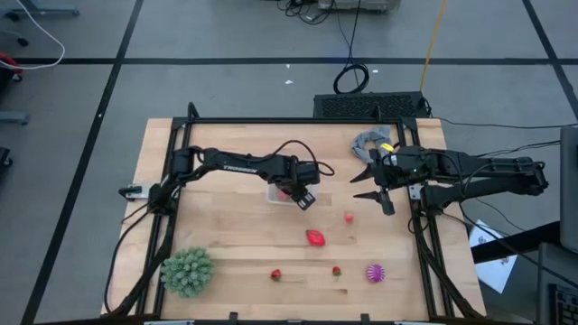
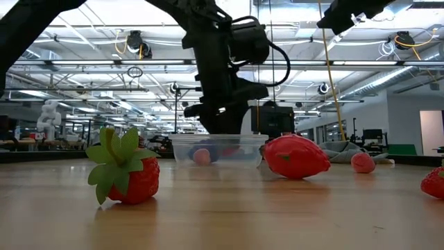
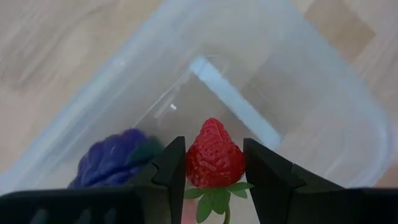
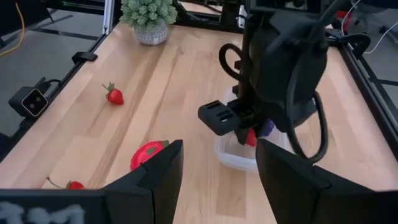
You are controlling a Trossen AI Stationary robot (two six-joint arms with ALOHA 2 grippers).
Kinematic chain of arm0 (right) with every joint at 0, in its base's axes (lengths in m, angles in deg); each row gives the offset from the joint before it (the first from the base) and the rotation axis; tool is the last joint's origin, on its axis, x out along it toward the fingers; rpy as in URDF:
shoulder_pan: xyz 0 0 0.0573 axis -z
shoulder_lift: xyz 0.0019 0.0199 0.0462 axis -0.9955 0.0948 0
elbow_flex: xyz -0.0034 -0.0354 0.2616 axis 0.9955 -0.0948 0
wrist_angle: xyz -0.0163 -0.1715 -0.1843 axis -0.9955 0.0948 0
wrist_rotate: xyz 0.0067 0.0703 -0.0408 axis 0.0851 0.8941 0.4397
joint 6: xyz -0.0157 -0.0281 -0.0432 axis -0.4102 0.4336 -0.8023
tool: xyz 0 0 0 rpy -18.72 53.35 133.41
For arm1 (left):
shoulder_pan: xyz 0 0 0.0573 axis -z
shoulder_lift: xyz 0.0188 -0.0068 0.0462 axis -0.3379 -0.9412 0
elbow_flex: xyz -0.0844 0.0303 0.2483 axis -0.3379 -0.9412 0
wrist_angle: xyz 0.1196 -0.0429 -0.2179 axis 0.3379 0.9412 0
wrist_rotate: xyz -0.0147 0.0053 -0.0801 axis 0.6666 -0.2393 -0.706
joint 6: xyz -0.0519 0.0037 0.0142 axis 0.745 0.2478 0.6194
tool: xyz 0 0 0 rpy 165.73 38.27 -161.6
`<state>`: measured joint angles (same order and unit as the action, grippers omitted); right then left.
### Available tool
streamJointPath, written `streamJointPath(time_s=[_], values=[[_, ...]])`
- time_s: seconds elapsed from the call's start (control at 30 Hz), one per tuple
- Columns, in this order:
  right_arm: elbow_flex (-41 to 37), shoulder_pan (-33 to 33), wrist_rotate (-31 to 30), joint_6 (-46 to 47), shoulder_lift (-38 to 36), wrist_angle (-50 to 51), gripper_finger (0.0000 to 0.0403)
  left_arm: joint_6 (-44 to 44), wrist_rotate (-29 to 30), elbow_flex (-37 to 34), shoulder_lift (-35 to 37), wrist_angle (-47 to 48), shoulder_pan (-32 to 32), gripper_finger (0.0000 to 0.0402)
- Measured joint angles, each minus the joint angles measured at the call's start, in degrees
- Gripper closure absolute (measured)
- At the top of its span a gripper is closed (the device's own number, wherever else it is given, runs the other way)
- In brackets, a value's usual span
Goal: Pick and placing Produce into tupperware
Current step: Put the left strawberry into the transparent bin
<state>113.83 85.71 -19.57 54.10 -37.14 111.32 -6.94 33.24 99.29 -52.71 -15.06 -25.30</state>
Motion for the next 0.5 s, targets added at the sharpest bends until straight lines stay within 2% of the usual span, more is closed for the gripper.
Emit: streamJointPath(time_s=[0.27,0.5], values=[[0.0,0.0,0.0,-1.0,0.0,-0.5,0.0211,0.0,-1.3,0.1,0.1,0.0,0.0,0.0269],[0.0,0.0,0.0,-1.0,0.0,-0.4,0.0211,0.2,-1.3,0.1,0.1,0.0,-0.1,0.0235]])
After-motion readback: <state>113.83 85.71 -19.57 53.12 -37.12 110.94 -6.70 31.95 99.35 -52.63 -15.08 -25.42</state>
